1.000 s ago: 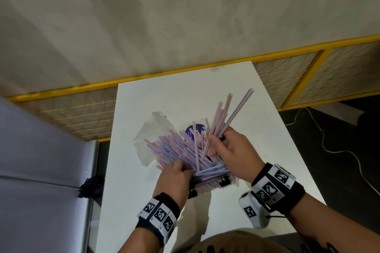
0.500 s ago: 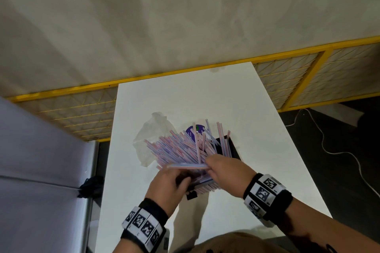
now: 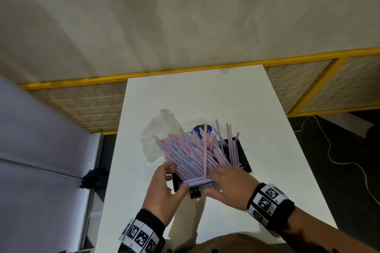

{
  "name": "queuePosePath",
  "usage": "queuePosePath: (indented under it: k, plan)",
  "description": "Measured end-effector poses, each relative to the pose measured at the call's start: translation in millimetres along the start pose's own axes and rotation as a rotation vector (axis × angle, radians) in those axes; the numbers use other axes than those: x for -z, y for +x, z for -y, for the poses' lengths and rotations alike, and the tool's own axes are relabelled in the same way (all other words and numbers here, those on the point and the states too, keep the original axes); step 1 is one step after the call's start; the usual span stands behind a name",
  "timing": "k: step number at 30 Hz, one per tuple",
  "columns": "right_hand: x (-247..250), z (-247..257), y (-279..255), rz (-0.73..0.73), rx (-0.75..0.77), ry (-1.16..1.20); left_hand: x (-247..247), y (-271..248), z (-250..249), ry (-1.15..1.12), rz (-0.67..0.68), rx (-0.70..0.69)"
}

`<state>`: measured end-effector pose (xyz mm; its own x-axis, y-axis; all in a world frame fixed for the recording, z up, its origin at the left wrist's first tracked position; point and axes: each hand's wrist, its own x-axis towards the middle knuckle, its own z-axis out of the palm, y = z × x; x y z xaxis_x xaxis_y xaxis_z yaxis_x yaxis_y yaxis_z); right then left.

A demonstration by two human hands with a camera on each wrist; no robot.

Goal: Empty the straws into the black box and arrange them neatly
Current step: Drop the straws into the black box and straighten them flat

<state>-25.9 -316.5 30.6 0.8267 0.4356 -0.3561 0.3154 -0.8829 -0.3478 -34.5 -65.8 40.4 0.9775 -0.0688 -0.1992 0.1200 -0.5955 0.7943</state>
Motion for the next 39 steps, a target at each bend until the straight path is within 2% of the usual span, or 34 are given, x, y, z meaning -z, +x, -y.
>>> queuePosePath:
  k: [3, 6, 10, 15, 18, 21, 29, 39]
  plan:
    - [-2, -2, 1, 0.031, 0.022, -0.028, -2, 1, 5, 0.090, 0.020, -0.069]
    - [2, 0, 7, 0.114, 0.022, -0.073, -3, 3, 4, 0.311, 0.055, -0.204]
    - [13, 5, 22, 0.259, 0.015, -0.140, -7, 4, -5, 0.583, 0.124, -0.308]
    - [21, 13, 46, 0.454, -0.074, -0.211, -20, 16, -20, 0.752, 0.268, -0.321]
    - [21, 12, 56, 0.493, -0.103, -0.192, -30, 22, -25, 0.803, 0.371, -0.293]
    - [18, 12, 60, 0.504, -0.107, -0.162, -38, 23, -23, 0.792, 0.430, -0.278]
    - [19, 4, 62, 0.541, -0.128, -0.034, -42, 19, -16, 0.642, 0.446, -0.297]
    - [19, 3, 67, 0.569, -0.146, -0.083, -43, 22, -19, 0.608, 0.437, -0.284]
